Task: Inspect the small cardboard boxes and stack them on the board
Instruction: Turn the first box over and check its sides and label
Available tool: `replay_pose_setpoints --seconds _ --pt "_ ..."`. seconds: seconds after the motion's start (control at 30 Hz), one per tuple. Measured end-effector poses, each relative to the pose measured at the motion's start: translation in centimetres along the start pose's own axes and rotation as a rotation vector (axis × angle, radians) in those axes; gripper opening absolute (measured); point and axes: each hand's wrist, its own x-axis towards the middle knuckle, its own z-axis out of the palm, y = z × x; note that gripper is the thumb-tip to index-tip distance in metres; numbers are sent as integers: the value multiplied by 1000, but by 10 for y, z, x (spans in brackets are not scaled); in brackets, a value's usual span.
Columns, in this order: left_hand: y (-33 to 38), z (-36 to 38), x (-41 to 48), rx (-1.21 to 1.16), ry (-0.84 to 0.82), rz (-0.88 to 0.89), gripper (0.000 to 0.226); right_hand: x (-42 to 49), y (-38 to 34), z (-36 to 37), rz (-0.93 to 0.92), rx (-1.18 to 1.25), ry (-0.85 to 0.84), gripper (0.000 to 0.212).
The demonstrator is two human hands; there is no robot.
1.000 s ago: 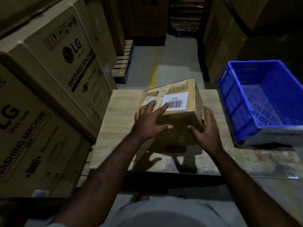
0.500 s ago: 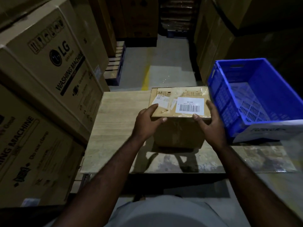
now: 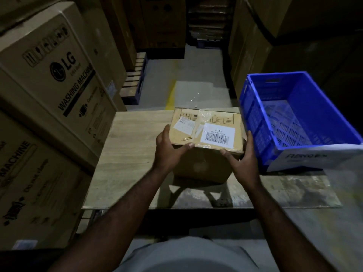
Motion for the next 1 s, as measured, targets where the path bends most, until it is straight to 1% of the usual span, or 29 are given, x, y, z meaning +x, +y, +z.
replay_pose_setpoints --seconds 0.07,0.13,0.2,0.23,0.3,0.33,0.53,0.6,0.73,0.87,1.0 --pt "4 5 0 -44 35 -59 111 -4 6 -2 25 58 -5 119" --pt "8 10 1 -79 58 -83 111 -7 8 -4 25 89 -29 112" --pt "11 13 0 -108 72 -75 106 -6 7 -7 -5 88 -55 100" --pt "12 15 -2 -120 77 -67 101 -5 6 -8 -17 84 -70 97" --pt "14 15 -8 -136 78 -57 93 -1 5 -12 -38 80 -103 99" --pt "15 15 -11 -136 86 -47 94 3 4 -14 -45 83 -125 101" --pt "4 2 -19 -131 171 -42 119 17 -15 -21 -123 29 -307 101" --pt "7 -4 -24 -140 197 -50 122 18 -21 -19 -136 26 -334 103" --pt "10 -12 -32 -149 238 -45 108 16 -27 -14 -153 20 -357 104" --pt "6 -16 -31 -173 242 -10 101 11 -25 -12 -166 9 -353 101" --pt "2 -16 -30 -159 182 -2 95 -1 -22 -12 -143 15 -353 86"
